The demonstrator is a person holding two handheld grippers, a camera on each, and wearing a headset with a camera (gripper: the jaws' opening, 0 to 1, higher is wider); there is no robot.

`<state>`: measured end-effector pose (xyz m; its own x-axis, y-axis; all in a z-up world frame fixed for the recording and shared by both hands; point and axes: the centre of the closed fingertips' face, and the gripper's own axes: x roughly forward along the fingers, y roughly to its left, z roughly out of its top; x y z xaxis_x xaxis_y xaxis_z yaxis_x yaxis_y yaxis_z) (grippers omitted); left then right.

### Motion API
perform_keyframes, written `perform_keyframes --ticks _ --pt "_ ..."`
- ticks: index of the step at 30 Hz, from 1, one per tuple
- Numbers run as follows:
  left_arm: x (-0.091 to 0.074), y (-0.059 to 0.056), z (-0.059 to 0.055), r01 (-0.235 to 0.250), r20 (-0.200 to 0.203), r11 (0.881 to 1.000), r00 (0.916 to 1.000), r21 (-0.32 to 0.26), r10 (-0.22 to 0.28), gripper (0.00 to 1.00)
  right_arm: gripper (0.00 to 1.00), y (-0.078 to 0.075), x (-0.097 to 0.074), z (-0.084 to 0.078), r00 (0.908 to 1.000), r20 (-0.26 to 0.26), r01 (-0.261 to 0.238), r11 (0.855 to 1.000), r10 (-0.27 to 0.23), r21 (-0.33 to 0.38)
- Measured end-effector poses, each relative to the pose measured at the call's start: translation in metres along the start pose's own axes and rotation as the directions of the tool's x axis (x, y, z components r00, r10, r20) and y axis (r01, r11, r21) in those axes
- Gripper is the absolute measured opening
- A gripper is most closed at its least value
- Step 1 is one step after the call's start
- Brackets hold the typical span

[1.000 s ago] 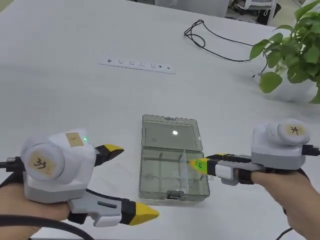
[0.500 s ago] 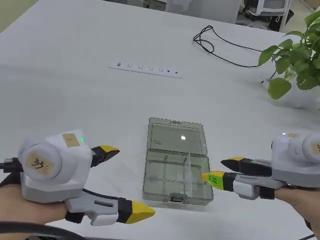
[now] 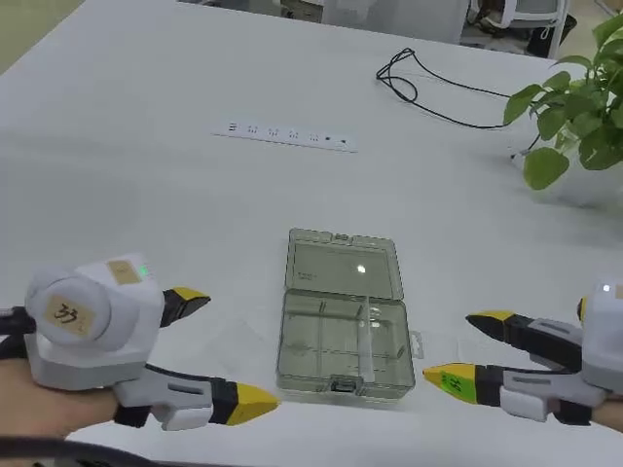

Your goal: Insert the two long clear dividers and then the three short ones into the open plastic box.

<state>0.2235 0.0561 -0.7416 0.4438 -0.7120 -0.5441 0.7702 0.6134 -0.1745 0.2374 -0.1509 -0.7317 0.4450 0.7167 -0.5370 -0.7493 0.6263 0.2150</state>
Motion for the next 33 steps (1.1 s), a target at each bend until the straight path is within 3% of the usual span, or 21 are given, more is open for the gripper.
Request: perform_keyframes --ticks 6,10,13,15,17,23,25,26,30,33 --pt "0.004 0.008 -0.014 -0.018 -0.064 0.999 0.9978 -0.027 0.016 0.84 0.76 -0.004 -0.007 -0.012 0.9998 0.020 0.000 1.000 0.001 -0.021" --pt "0.008 0.015 -0.027 -0.042 -0.128 0.998 0.9911 -0.042 0.036 0.82 0.76 -0.008 -0.011 -0.016 0.9994 0.035 0.010 1.000 -0.010 -0.018" --pt "0.011 0.021 -0.042 -0.068 -0.200 0.996 0.9782 -0.059 0.055 0.78 0.76 -0.008 -0.013 -0.018 0.9989 0.046 0.011 1.000 -0.010 -0.021" --pt "0.014 0.022 -0.045 -0.070 -0.209 0.996 0.9764 -0.059 0.056 0.76 0.78 -0.008 -0.013 -0.018 0.9987 0.049 0.014 0.999 -0.012 -0.031" --pt "0.015 0.025 -0.053 -0.088 -0.250 0.994 0.9659 -0.067 0.068 0.74 0.79 -0.009 -0.013 -0.020 0.9987 0.050 0.012 0.999 -0.010 -0.041" --pt "0.020 0.033 -0.067 -0.118 -0.303 0.988 0.9496 -0.104 0.082 0.62 0.79 -0.010 -0.014 -0.021 0.9978 0.066 0.011 0.999 -0.008 -0.043" --pt "0.022 0.035 -0.072 -0.132 -0.327 0.985 0.9407 -0.111 0.090 0.60 0.80 -0.009 -0.014 -0.021 0.9973 0.073 0.010 0.999 -0.006 -0.046" --pt "0.023 0.038 -0.077 -0.144 -0.352 0.983 0.9310 -0.112 0.096 0.60 0.80 -0.010 -0.013 -0.021 0.9973 0.073 0.009 0.999 -0.006 -0.045" --pt "0.025 0.041 -0.080 -0.159 -0.374 0.982 0.9208 -0.103 0.109 0.57 0.80 -0.010 -0.014 -0.022 0.9971 0.075 0.011 0.999 -0.007 -0.047" --pt "0.027 0.043 -0.085 -0.171 -0.402 0.980 0.9080 -0.100 0.117 0.52 0.80 -0.009 -0.015 -0.022 0.9966 0.082 0.012 0.999 -0.008 -0.048"
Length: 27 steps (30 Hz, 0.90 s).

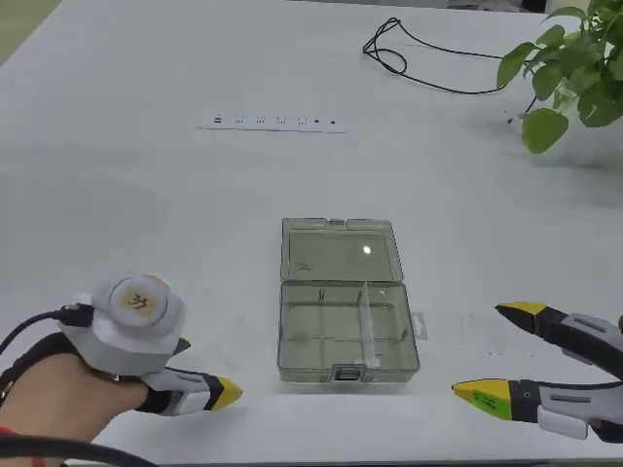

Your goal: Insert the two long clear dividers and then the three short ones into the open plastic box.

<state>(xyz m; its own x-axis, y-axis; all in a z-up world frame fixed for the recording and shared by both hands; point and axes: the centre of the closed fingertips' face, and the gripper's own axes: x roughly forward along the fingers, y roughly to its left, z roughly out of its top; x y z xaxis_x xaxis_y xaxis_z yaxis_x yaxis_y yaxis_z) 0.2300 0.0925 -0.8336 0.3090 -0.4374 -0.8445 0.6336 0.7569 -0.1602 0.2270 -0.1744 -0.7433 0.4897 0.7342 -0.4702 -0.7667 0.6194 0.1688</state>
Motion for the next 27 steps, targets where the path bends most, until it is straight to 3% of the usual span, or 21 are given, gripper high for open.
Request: perform_keyframes --ticks 9,22,25,27 --pt "0.008 0.005 -0.002 -0.039 -0.068 0.999 0.9968 0.036 0.042 0.46 0.79 0.002 -0.002 -0.002 1.0000 -0.001 0.003 1.000 -0.003 -0.009" --pt "0.012 0.010 -0.007 -0.070 -0.111 0.993 0.9906 0.095 0.080 0.38 0.78 0.000 -0.005 0.003 0.9995 0.027 0.018 1.000 -0.018 -0.006" --pt "0.012 0.013 -0.008 -0.087 -0.124 0.982 0.9862 0.169 0.109 0.33 0.78 -0.002 -0.005 0.002 0.9994 0.025 0.022 1.000 -0.022 0.000" --pt "0.013 0.013 -0.008 -0.089 -0.133 0.983 0.9849 0.158 0.111 0.32 0.78 -0.002 -0.005 0.003 0.9993 0.028 0.024 1.000 -0.024 0.000"
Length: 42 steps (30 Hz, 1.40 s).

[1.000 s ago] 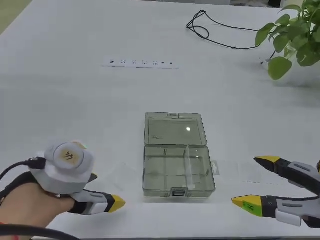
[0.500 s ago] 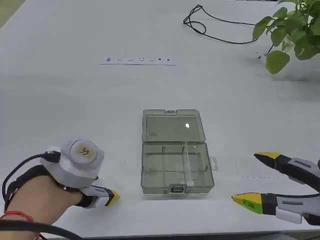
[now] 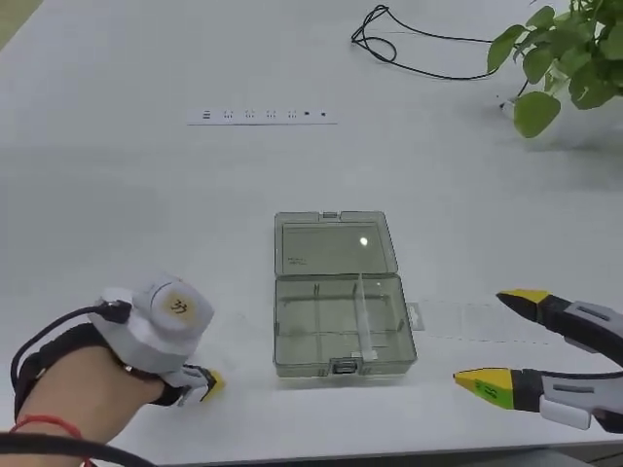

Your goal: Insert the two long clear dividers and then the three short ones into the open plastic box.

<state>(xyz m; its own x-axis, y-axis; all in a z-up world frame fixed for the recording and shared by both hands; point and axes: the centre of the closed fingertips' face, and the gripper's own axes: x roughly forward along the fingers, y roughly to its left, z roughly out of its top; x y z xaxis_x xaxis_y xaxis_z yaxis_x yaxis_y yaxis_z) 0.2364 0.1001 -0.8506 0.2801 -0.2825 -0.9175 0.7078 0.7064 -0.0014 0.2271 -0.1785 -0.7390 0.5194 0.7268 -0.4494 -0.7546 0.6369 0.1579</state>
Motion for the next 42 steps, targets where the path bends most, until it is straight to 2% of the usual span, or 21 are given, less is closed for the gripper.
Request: perform_keyframes --ticks 7,10,19,21,24,26,28,31,33,36,42 --pt "-0.0011 0.0019 -0.0005 0.011 -0.012 1.000 0.9999 0.017 -0.011 0.33 0.78 -0.0013 0.0015 0.0022 0.9999 0.010 0.003 1.000 -0.003 0.004" --pt "-0.0015 0.0016 -0.0015 0.025 -0.024 0.999 0.9994 0.045 -0.024 0.32 0.77 -0.0007 0.0024 0.0016 1.0000 0.006 0.002 1.000 -0.002 0.003" --pt "-0.0011 0.0022 -0.0017 0.042 -0.042 0.998 0.9983 0.041 -0.040 0.32 0.77 -0.0013 0.0021 -0.0001 1.0000 0.001 0.007 1.000 -0.007 0.000" --pt "-0.0012 0.0018 -0.0023 0.044 -0.056 0.997 0.9976 0.061 -0.040 0.32 0.77 -0.0011 0.0021 -0.0004 1.0000 -0.001 0.006 1.000 -0.006 -0.002" --pt "-0.0008 0.0014 -0.0018 0.043 -0.073 0.997 0.9966 0.062 -0.038 0.32 0.76 -0.0014 0.0019 0.0001 1.0000 0.002 0.008 1.000 -0.008 -0.002" --pt "0.0001 0.0010 -0.0023 0.041 -0.093 0.995 0.9951 0.087 -0.033 0.32 0.76 -0.0020 0.0017 0.0003 1.0000 0.002 0.010 1.000 -0.010 -0.003" --pt "0.0001 0.0013 -0.0023 0.042 -0.099 0.996 0.9945 0.079 -0.034 0.32 0.76 -0.0022 0.0017 0.0005 1.0000 0.002 0.009 1.000 -0.009 -0.001" --pt "-0.0009 0.0020 -0.0026 0.050 -0.094 0.996 0.9947 0.069 -0.044 0.32 0.76 -0.0026 0.0015 0.0008 0.9999 0.002 0.010 1.000 -0.010 -0.002" --pt "-0.0013 -0.0008 -0.0013 0.072 -0.074 0.997 0.9948 0.026 -0.070 0.31 0.76 -0.0030 0.0014 0.0007 0.9999 0.002 0.012 1.000 -0.012 -0.001" --pt "-0.0025 -0.0015 -0.0025 0.075 -0.069 0.997 0.9950 0.035 -0.073 0.31 0.76 -0.0029 0.0014 -0.0001 0.9999 -0.002 0.013 1.000 -0.013 0.000" --pt "-0.0036 -0.0027 -0.0018 0.090 -0.040 0.996 0.9951 -0.016 -0.090 0.30 0.76 -0.0012 0.0021 -0.0005 0.9999 -0.007 0.011 1.000 -0.011 -0.003"
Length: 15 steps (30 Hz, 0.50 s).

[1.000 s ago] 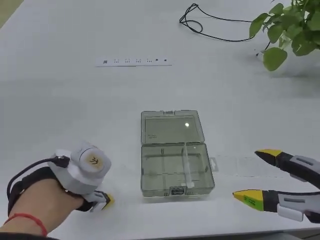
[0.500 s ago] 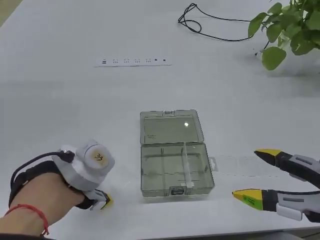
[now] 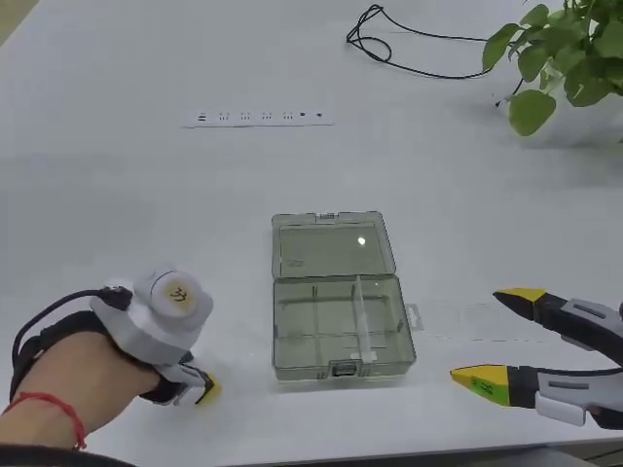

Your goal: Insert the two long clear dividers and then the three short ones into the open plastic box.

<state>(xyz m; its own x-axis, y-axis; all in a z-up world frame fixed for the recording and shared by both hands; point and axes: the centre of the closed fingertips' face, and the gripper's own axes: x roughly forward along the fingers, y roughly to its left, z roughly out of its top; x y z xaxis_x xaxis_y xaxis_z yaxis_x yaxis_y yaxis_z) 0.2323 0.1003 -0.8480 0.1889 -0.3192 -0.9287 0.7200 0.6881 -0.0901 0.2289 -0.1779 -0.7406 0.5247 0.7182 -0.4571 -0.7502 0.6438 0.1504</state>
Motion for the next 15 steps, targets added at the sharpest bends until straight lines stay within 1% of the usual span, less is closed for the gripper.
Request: perform_keyframes --ticks 2,5,7,9,15 --pt "-0.001 0.000 0.000 0.007 0.010 1.000 0.9999 -0.024 -0.006 0.30 0.76 0.000 0.000 0.000 1.0000 -0.001 -0.001 1.000 0.001 0.001" --pt "-0.002 -0.002 -0.001 0.017 0.024 0.999 0.9996 -0.040 -0.016 0.30 0.76 0.001 0.000 0.001 1.0000 -0.004 -0.001 1.000 0.001 -0.004" --pt "-0.003 -0.001 0.001 0.025 0.047 0.997 0.9987 -0.078 -0.021 0.30 0.76 0.001 0.000 0.002 1.0000 -0.002 -0.002 1.000 0.002 -0.004" --pt "-0.004 -0.001 0.001 0.030 0.061 0.995 0.9978 -0.091 -0.025 0.30 0.76 0.001 0.001 0.002 1.0000 -0.004 -0.002 1.000 0.002 -0.006" --pt "-0.014 -0.003 0.006 0.060 0.127 0.986 0.9911 -0.157 -0.040 0.30 0.75 0.005 0.003 0.004 0.9999 -0.009 -0.011 1.000 0.011 -0.011"
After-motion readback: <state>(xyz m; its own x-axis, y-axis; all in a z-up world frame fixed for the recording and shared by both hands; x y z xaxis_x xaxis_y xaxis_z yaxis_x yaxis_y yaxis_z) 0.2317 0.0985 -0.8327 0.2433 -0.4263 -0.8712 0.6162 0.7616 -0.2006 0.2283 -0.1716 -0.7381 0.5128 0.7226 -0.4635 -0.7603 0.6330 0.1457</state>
